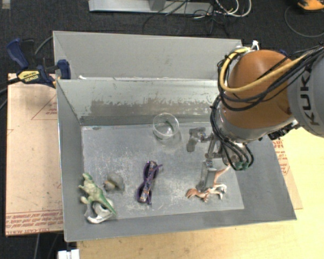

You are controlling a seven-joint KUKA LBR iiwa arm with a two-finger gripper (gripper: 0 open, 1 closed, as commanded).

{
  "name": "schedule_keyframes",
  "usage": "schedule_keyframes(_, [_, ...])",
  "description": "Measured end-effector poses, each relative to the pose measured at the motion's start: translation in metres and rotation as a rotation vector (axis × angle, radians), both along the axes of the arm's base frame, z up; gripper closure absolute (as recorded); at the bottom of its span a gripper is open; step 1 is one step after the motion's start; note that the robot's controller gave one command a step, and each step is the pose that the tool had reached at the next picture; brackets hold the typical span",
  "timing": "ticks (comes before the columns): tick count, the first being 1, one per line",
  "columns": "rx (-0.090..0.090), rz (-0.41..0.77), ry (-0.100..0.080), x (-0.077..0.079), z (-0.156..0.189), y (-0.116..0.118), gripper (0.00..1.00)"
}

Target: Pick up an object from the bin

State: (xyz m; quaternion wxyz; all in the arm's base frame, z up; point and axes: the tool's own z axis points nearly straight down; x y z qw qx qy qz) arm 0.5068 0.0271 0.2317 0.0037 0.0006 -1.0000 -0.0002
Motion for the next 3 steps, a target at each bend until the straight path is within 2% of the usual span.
schedule_keyframes(1, [0.000, -0.001, -0.008, 0.001, 0.004, 0.000, 0.00])
schedule_keyframes(2, [0.001, 0.084, -0.006, -0.016, -0.046, -0.024, 0.00])
schedule_keyframes(3, [0.002, 0.070, -0.005, -0.008, -0.105, -0.041, 0.00])
